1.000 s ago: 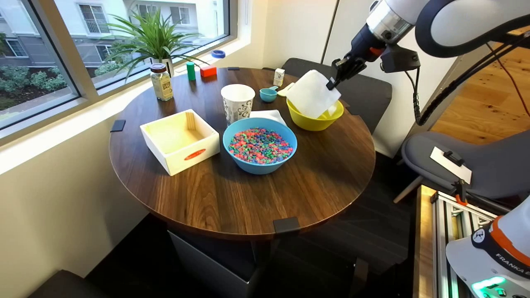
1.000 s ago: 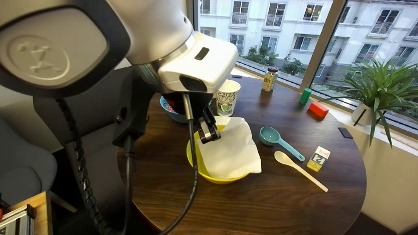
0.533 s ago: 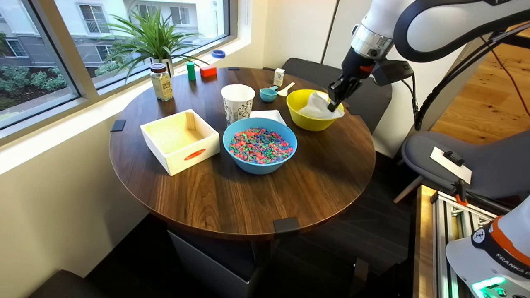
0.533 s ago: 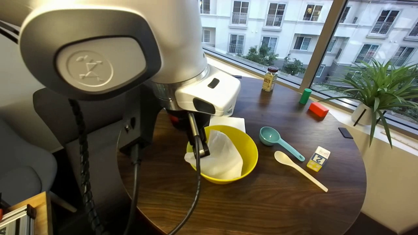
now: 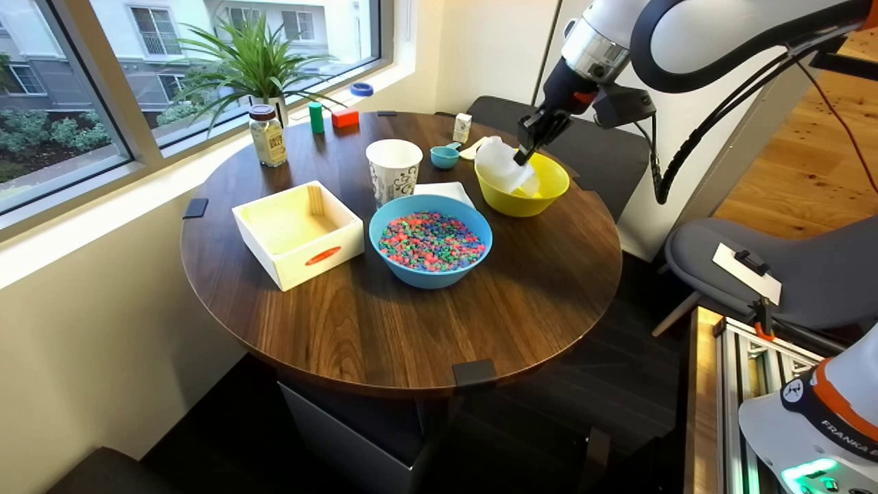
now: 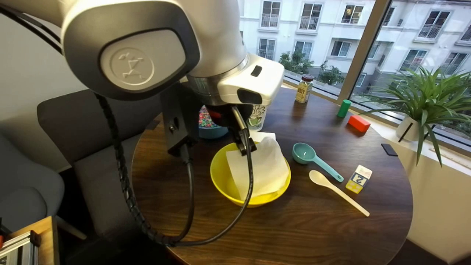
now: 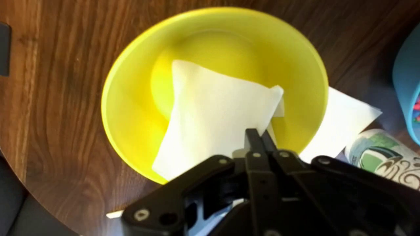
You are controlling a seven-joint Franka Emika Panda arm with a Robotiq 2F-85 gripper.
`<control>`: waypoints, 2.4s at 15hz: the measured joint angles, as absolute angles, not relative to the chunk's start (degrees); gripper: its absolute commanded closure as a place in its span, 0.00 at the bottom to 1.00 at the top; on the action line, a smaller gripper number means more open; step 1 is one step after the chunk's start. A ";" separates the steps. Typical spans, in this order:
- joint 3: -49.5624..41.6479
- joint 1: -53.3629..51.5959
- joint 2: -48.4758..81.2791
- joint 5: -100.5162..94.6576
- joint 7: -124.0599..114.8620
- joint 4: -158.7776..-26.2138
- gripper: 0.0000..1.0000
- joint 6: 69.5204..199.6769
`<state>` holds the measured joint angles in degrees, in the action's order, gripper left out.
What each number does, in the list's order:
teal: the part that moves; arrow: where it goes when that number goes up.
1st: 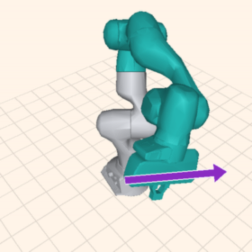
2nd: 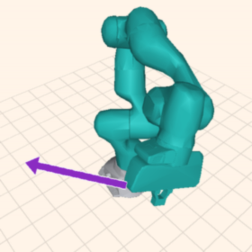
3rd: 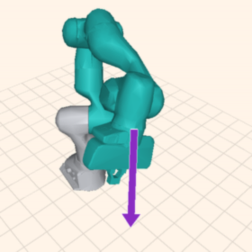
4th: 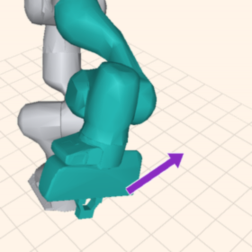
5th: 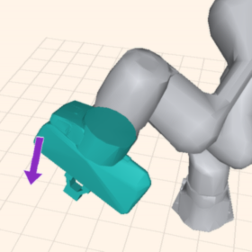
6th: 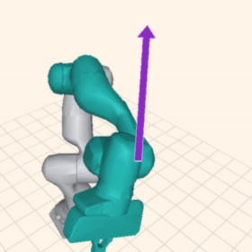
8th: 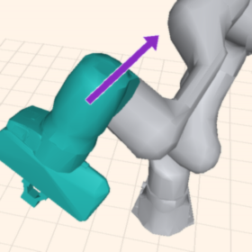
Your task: Move the yellow bowl to the right, use the tissue to wipe the inside of the yellow bowl
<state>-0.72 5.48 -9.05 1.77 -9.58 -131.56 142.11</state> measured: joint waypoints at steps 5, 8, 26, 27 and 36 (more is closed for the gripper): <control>-1.15 5.73 -6.58 -1.49 -9.48 -131.53 1.00 147.92; -1.21 5.56 -5.75 -2.41 -8.90 -131.54 1.00 143.94; -1.87 4.46 -4.08 -2.03 -5.41 -130.61 1.00 147.78; -1.90 4.54 -4.00 -3.89 -6.38 -130.75 1.00 147.10; -1.17 2.59 -4.40 -3.69 -6.68 -130.47 1.00 133.15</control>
